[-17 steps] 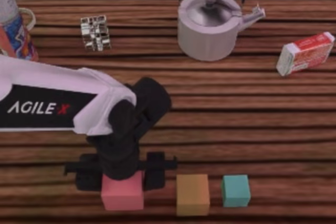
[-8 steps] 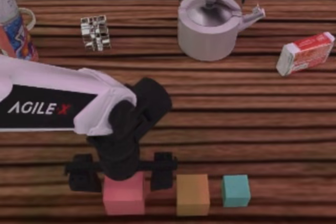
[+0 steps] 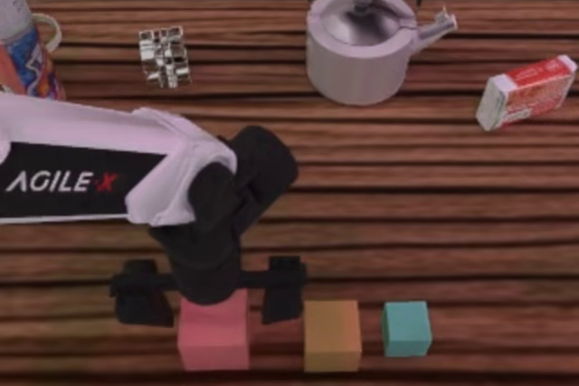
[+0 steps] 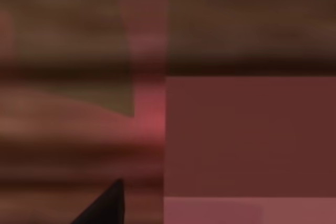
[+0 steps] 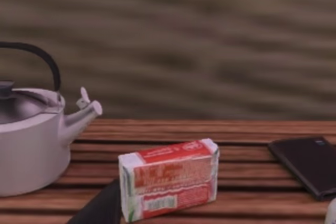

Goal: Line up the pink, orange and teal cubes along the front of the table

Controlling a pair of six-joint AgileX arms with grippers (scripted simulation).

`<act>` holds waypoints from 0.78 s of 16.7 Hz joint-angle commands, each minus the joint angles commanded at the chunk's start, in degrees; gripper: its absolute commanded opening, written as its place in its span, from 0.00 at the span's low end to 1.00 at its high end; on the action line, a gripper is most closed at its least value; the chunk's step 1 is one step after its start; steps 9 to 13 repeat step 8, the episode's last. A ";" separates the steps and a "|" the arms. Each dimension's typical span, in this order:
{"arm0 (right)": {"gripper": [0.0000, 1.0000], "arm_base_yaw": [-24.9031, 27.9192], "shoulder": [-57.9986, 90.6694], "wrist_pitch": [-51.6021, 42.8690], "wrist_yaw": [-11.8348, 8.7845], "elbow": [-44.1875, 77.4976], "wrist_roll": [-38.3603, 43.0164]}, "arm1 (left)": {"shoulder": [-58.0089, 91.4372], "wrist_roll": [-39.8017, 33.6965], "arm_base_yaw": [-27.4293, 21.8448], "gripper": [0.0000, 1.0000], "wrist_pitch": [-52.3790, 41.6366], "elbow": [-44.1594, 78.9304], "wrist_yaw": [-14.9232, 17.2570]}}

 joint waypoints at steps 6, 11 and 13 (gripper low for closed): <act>1.00 0.00 0.00 0.00 0.00 0.00 0.00 | -5.82 -0.19 0.84 1.00 -12.96 6.59 -0.01; 1.00 0.00 0.00 0.00 0.00 0.00 0.00 | -6.49 -0.13 0.95 1.00 -13.77 7.12 -0.01; 1.00 0.00 0.00 0.00 0.00 0.00 0.00 | -6.49 -0.13 0.95 1.00 -13.77 7.12 -0.01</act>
